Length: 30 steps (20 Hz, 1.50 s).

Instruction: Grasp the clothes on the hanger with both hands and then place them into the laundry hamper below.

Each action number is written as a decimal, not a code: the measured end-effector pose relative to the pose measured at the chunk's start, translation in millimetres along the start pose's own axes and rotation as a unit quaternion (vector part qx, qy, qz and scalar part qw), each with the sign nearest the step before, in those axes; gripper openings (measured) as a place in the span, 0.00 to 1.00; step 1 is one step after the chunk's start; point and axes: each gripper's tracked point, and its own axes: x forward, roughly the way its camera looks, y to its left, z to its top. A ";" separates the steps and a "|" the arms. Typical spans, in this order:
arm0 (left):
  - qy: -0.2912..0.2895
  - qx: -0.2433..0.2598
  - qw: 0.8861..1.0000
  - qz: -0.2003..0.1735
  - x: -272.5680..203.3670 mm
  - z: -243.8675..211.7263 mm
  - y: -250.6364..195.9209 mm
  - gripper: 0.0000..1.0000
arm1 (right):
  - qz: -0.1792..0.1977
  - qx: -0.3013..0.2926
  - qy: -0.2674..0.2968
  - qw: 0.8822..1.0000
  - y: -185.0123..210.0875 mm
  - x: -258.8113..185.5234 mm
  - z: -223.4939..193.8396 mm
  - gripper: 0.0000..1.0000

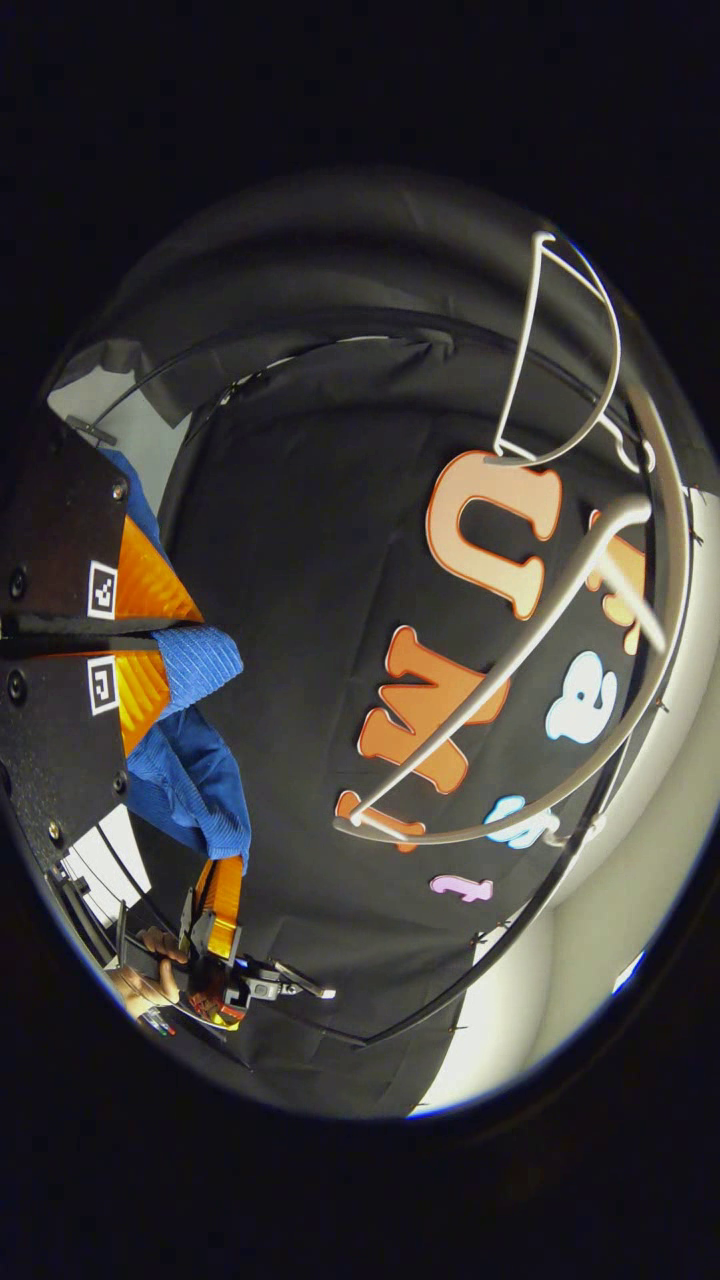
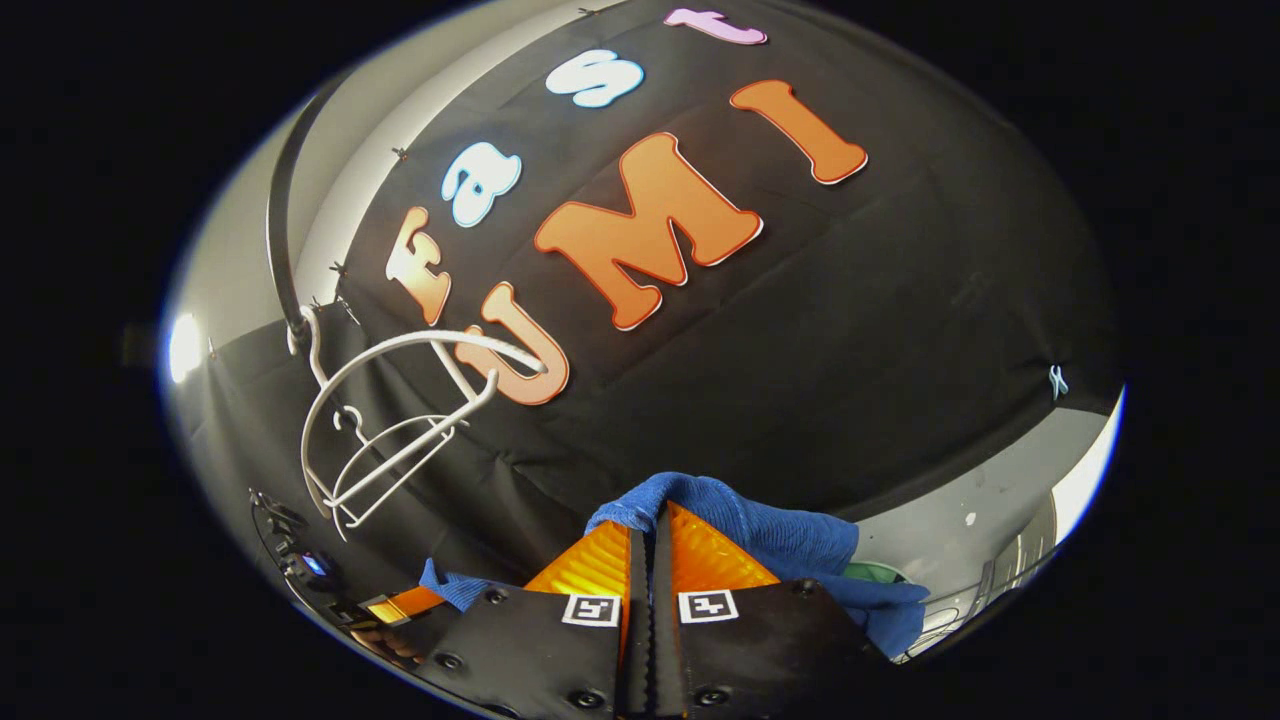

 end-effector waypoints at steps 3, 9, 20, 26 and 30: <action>0.019 0.001 1.000 -0.011 21.7 0.3 -0.4 0.00 | -0.008 -0.005 0.009 1.000 -0.7 2.8 -14.7 0.08; 0.056 0.003 0.998 -0.014 45.3 -1.7 -0.4 0.00 | -0.041 -0.031 0.035 0.998 -19.0 8.1 -50.7 0.08; 0.151 0.014 0.988 -0.005 87.4 -70.8 -10.6 0.00 | -0.111 -0.082 0.084 0.987 -67.5 22.7 -103.1 0.08; 0.211 0.018 0.977 0.013 99.5 -110.4 -2.5 0.01 | -0.143 -0.098 0.121 0.977 -95.5 33.1 -133.7 0.08; 0.254 0.030 0.966 0.034 96.7 -154.0 18.9 0.01 | -0.166 -0.112 0.157 0.967 -119.5 38.7 -162.1 0.08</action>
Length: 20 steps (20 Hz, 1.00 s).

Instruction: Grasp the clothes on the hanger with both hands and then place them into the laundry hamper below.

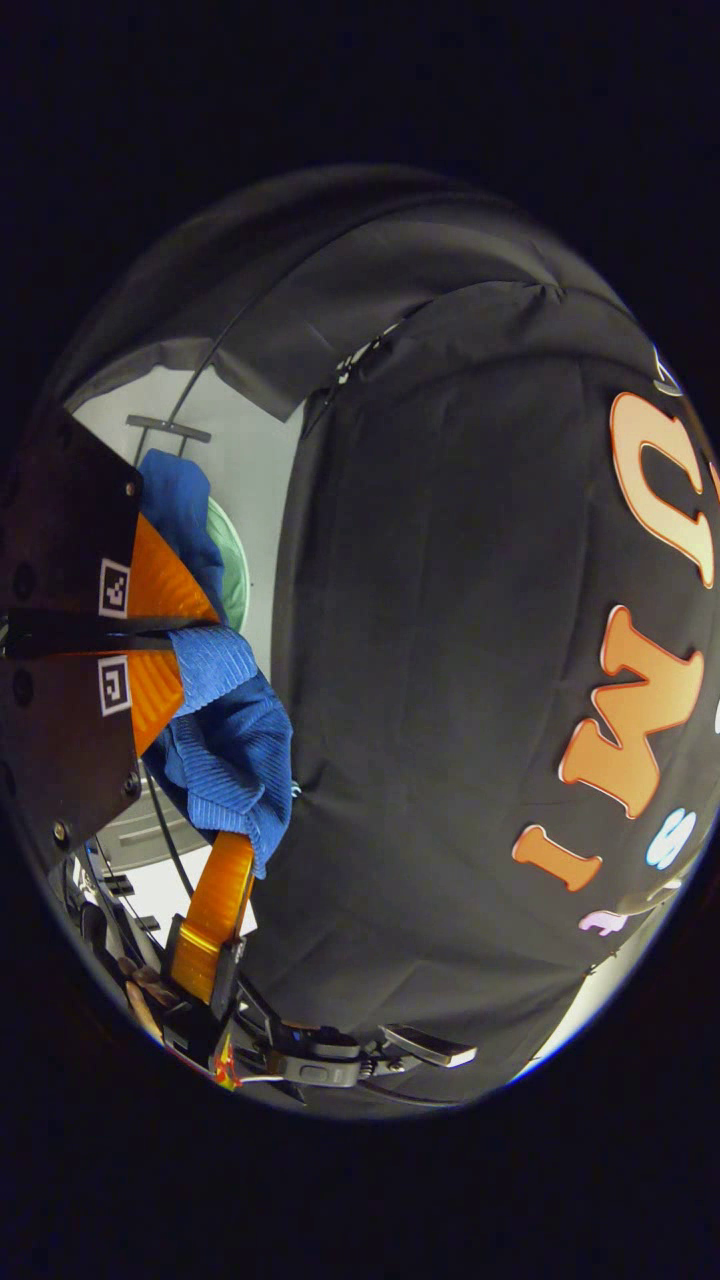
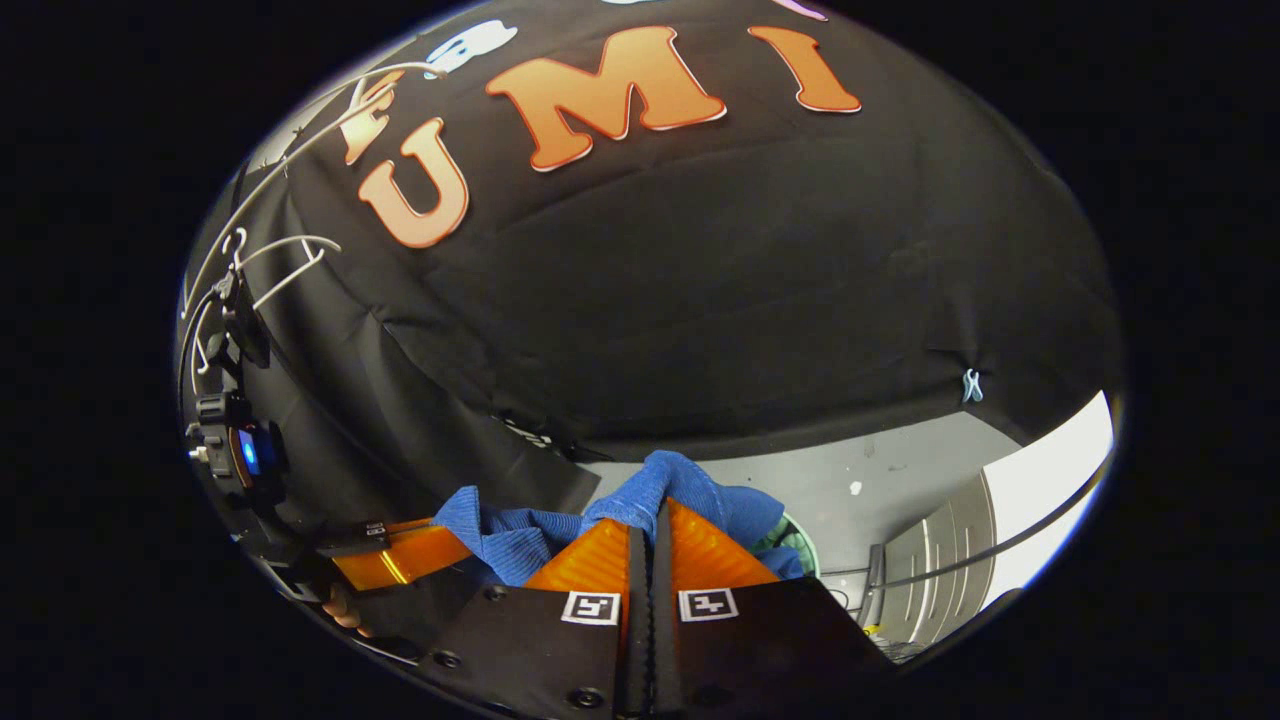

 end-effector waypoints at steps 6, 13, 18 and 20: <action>0.070 -0.001 0.998 0.006 21.6 -51.5 11.8 0.01 | -0.032 -0.027 0.072 0.997 -20.6 23.2 -50.4 0.08; 0.129 -0.010 0.991 0.041 37.9 -93.0 27.5 0.01 | -0.067 -0.048 0.125 0.989 -40.7 36.8 -95.2 0.08; 0.144 0.004 0.988 0.047 37.5 -104.9 25.5 0.04 | -0.085 -0.064 0.143 0.984 -49.6 38.3 -114.9 0.08; 0.147 0.003 0.988 0.041 34.6 -106.9 24.7 0.08 | -0.091 -0.061 0.146 0.983 -51.4 36.5 -116.1 0.08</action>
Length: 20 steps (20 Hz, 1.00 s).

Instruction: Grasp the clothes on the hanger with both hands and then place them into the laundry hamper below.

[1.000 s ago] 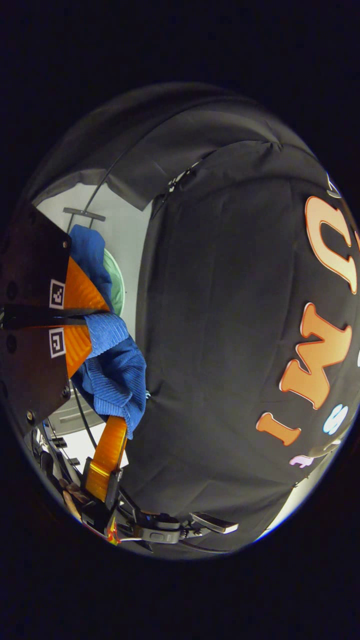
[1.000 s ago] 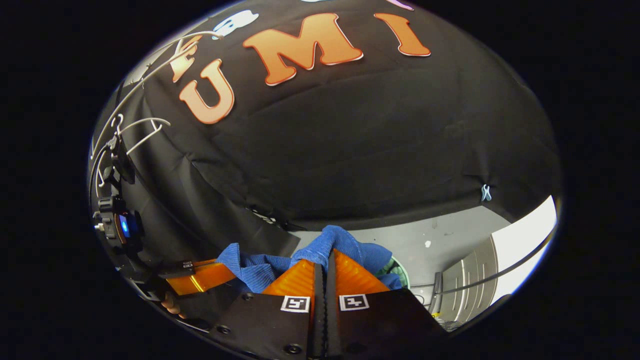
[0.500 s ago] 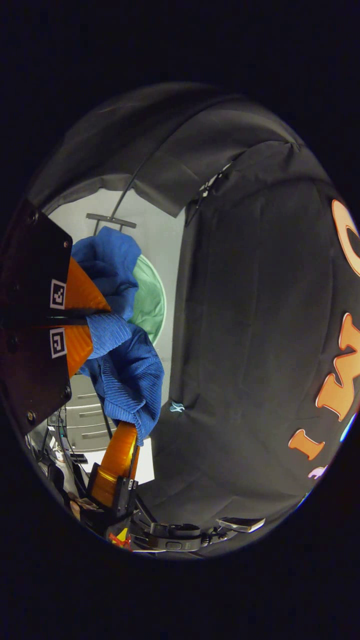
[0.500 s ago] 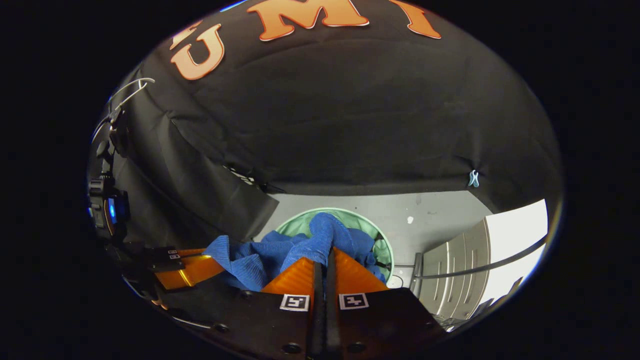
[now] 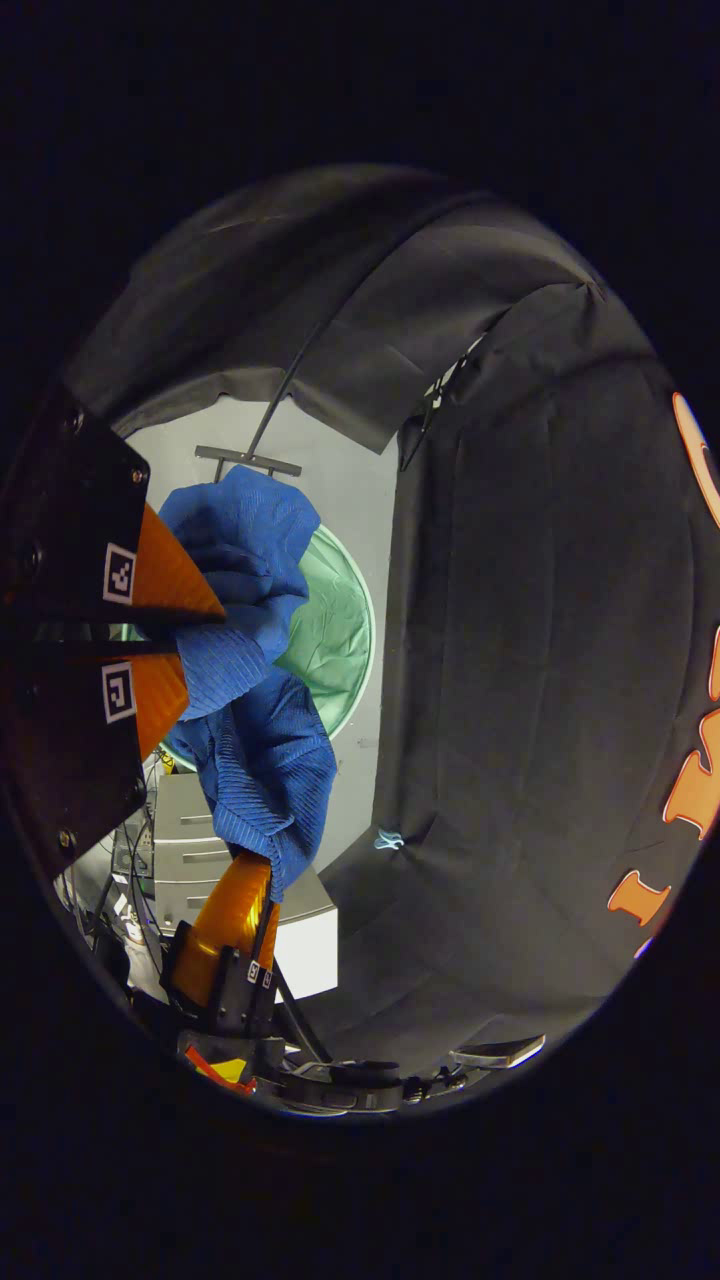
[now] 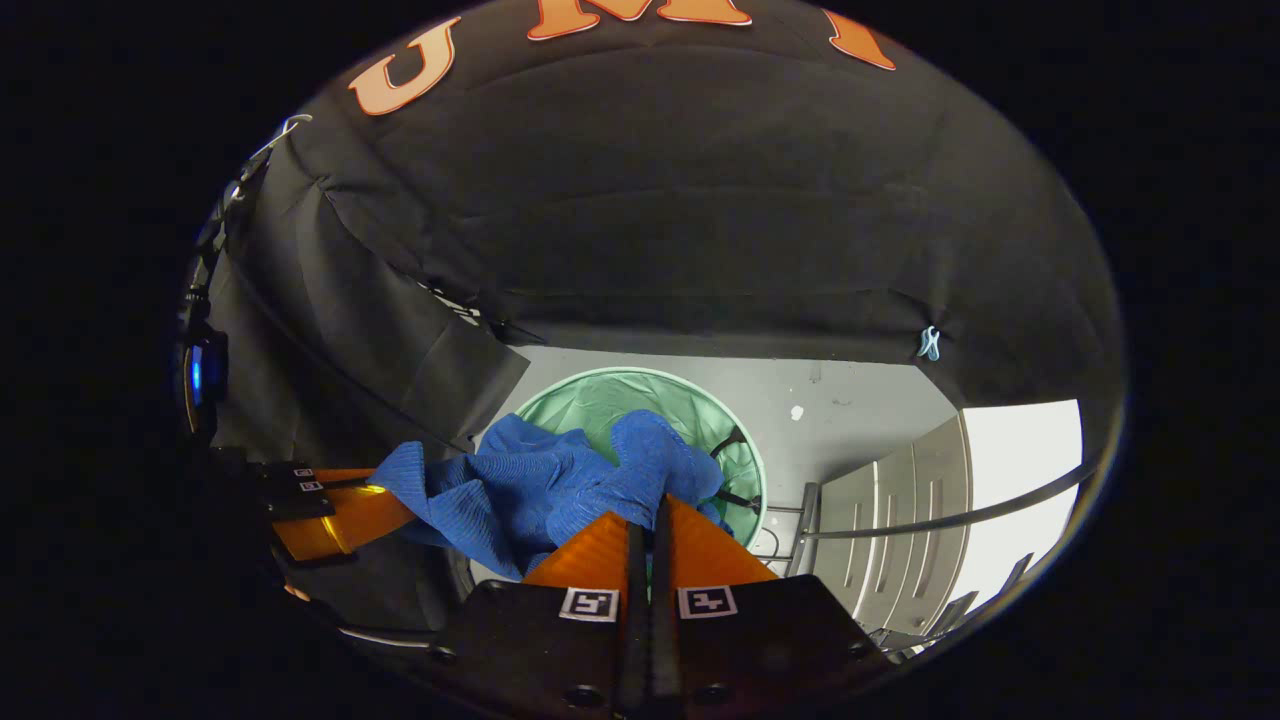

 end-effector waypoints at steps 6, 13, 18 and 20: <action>-0.014 -0.019 1.000 -0.007 -13.6 6.1 -1.0 0.23 | 0.003 0.017 -0.010 1.000 1.3 -11.8 4.4 0.13; -0.035 -0.018 0.999 -0.002 -33.2 9.1 -1.7 0.50 | 0.003 0.019 -0.035 0.999 -0.1 -35.9 17.3 0.31; -0.049 -0.023 0.999 0.003 -50.1 16.5 -4.9 0.66 | -0.005 0.014 -0.058 0.998 -5.9 -55.7 20.6 0.40; -0.060 -0.029 0.998 0.003 -61.1 22.1 -9.0 0.61 | -0.005 0.014 -0.072 0.997 -8.1 -71.1 28.0 0.46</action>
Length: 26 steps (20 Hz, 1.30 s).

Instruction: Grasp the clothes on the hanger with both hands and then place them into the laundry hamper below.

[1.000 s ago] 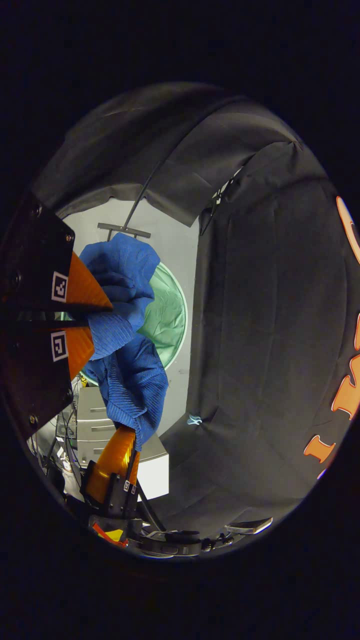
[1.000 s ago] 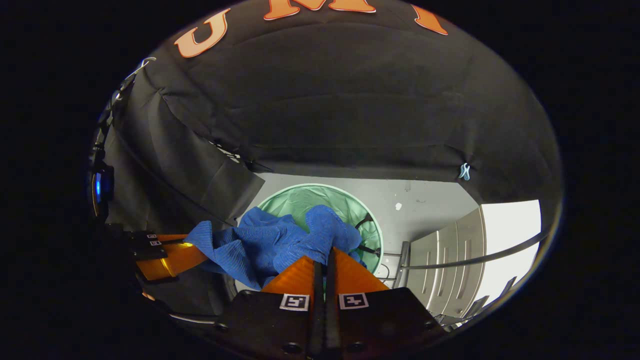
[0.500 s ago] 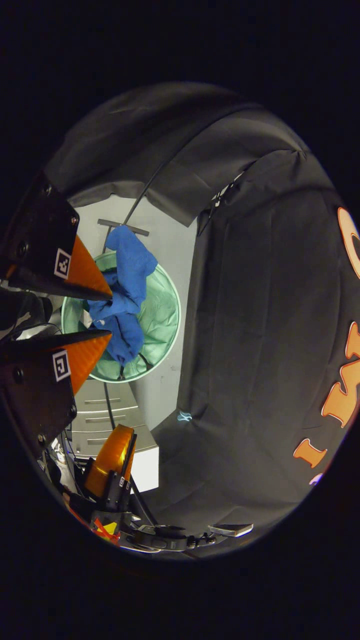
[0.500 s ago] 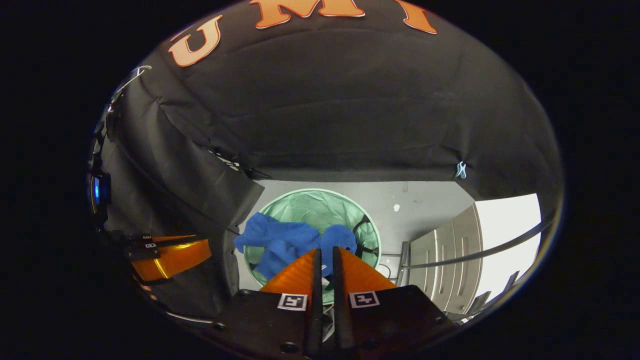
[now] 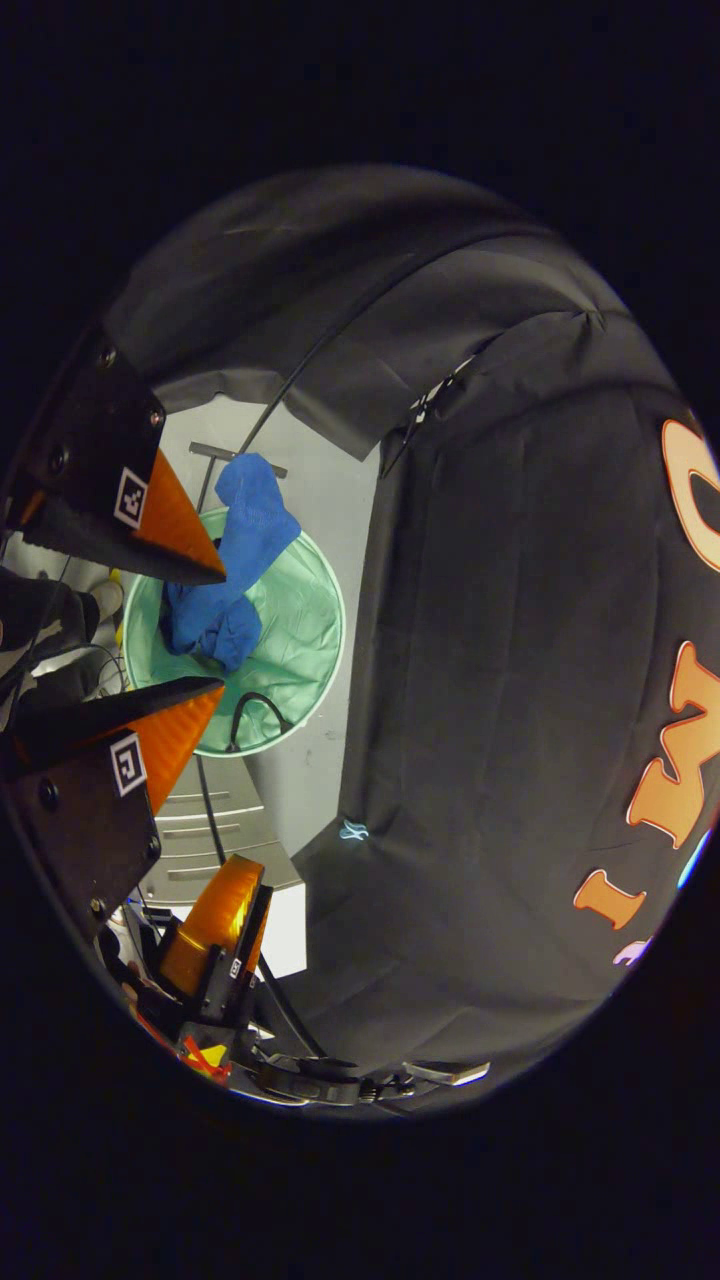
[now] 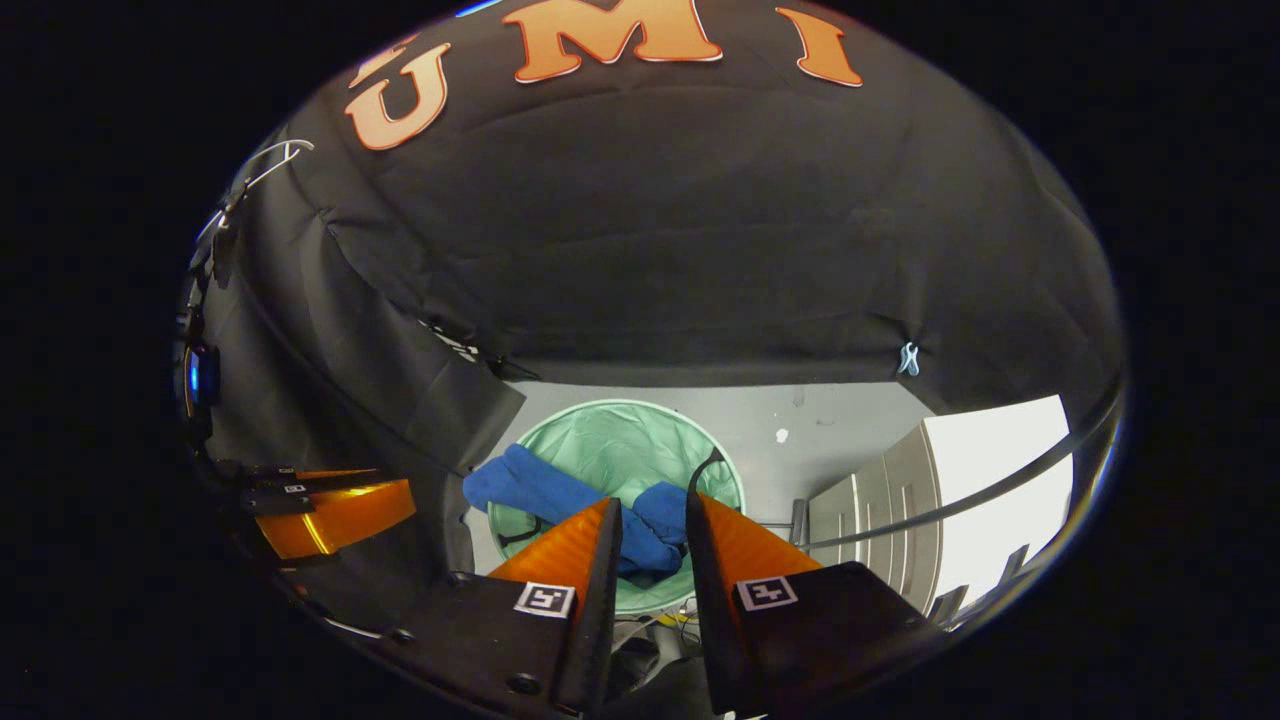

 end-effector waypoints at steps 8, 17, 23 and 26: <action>-0.087 0.017 0.996 -0.021 -63.4 58.0 -26.5 0.82 | -0.003 -0.022 -0.079 0.997 5.1 -62.1 50.7 0.82; -0.178 0.043 0.983 -0.015 -129.9 105.4 -36.6 0.95 | 0.003 -0.027 -0.146 0.989 16.6 -122.0 99.9 0.98; -0.228 0.052 0.972 -0.012 -167.5 134.0 -42.9 0.96 | -0.011 -0.043 -0.194 0.980 14.9 -156.9 131.3 0.99; -0.258 0.058 0.964 -0.014 -187.2 150.0 -46.3 0.96 | -0.015 -0.051 -0.223 0.973 15.3 -178.6 148.0 0.99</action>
